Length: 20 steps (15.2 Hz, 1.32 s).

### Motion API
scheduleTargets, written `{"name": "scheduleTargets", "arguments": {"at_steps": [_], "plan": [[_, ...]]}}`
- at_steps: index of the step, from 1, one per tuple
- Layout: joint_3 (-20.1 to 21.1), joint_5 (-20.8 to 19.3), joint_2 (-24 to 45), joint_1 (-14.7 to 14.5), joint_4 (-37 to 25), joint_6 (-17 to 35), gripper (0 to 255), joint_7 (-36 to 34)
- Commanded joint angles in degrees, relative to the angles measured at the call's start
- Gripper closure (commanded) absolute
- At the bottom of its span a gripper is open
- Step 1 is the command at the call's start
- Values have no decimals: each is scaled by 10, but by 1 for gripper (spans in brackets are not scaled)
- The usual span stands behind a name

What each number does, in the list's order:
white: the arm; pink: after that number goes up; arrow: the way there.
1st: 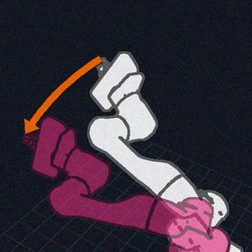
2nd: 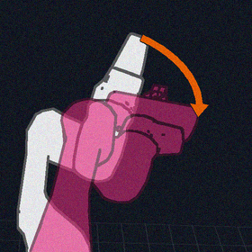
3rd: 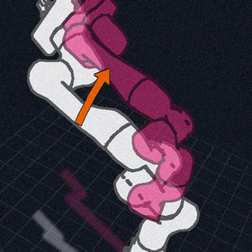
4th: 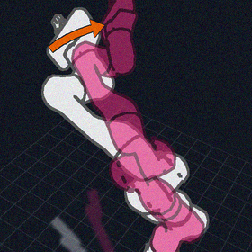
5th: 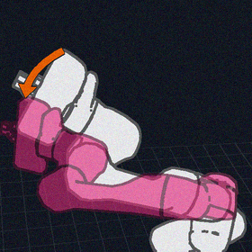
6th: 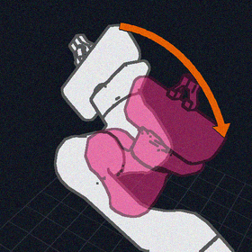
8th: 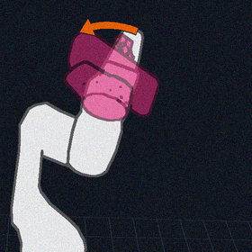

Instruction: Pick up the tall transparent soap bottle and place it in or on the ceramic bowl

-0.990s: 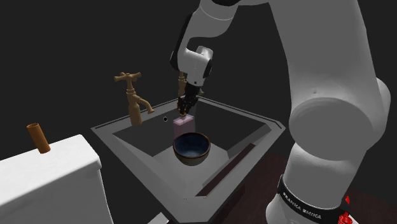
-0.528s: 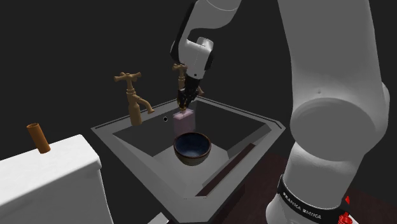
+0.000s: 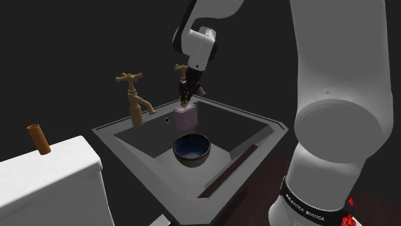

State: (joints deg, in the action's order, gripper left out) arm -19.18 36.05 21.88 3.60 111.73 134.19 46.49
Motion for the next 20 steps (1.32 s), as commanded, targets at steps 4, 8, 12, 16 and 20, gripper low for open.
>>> {"name": "scheduleTargets", "arguments": {"at_steps": [4, 8, 12, 16, 20], "plan": [[-9, -22, -24, -6, -5, -24, 255, -21], [-14, -35, -38, -9, -10, -40, 255, -35], [-23, -70, -136, -33, 93, -18, 255, -57], [-23, -119, -236, -46, 186, -4, 255, -96], [-9, -175, -347, -42, 275, -6, 255, -148]]}}
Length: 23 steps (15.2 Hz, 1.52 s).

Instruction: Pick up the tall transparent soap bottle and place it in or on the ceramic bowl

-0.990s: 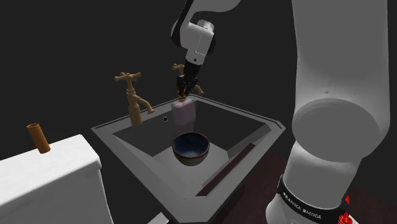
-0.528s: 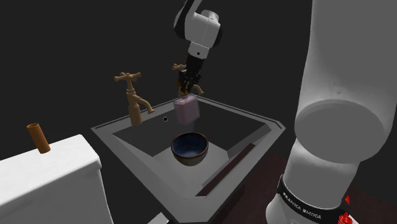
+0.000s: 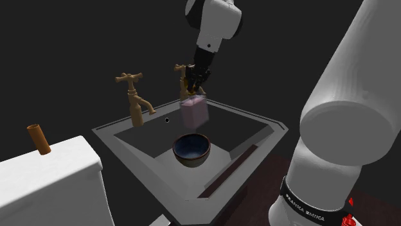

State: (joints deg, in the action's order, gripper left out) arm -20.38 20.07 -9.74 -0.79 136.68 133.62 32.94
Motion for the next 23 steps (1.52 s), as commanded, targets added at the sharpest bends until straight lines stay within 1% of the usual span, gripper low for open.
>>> {"name": "scheduleTargets", "arguments": {"at_steps": [1, 7, 12, 17, 23], "plan": [[4, -10, -26, 3, 29, 7, 255, -8], [-2, 21, 4, -6, 48, 50, 255, 25], [-6, 55, 34, -13, 59, 84, 255, 58], [-9, 97, 68, -21, 66, 115, 255, 97], [-6, 161, 114, -27, 67, 148, 255, 153]]}}
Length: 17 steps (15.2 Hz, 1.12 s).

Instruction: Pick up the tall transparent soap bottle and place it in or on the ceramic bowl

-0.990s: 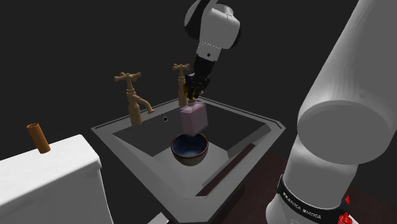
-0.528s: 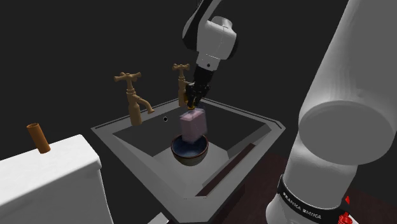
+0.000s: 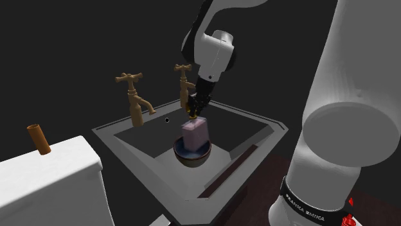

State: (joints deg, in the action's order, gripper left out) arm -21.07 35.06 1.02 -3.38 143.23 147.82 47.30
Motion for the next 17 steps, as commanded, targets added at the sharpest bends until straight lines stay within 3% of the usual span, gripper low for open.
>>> {"name": "scheduleTargets", "arguments": {"at_steps": [1, 9, 10, 15, 17], "plan": [[2, 24, 15, -1, 2, 11, 255, 21], [3, 24, 15, -1, 2, 11, 255, 21], [3, 24, 15, -1, 1, 11, 0, 21], [3, 24, 15, -1, 1, 11, 0, 21], [-9, -32, -28, 6, 8, -15, 0, -18]]}}
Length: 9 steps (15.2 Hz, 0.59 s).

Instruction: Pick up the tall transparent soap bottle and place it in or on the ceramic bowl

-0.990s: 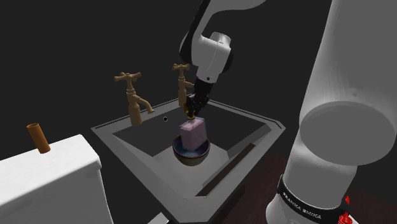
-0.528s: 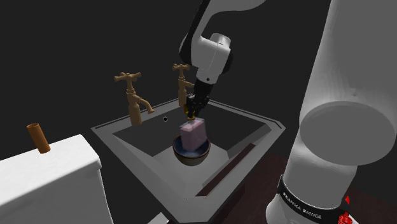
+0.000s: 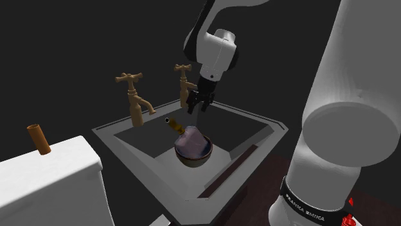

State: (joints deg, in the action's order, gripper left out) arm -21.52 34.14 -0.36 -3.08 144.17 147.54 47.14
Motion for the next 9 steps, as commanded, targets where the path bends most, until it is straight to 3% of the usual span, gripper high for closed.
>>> {"name": "scheduleTargets", "arguments": {"at_steps": [1, 2, 9], "plan": [[-7, -49, -34, 8, -1, -27, 0, -34], [-8, -67, -50, 13, -1, -39, 0, -47], [-8, -67, -50, 14, -1, -39, 0, -47]]}}
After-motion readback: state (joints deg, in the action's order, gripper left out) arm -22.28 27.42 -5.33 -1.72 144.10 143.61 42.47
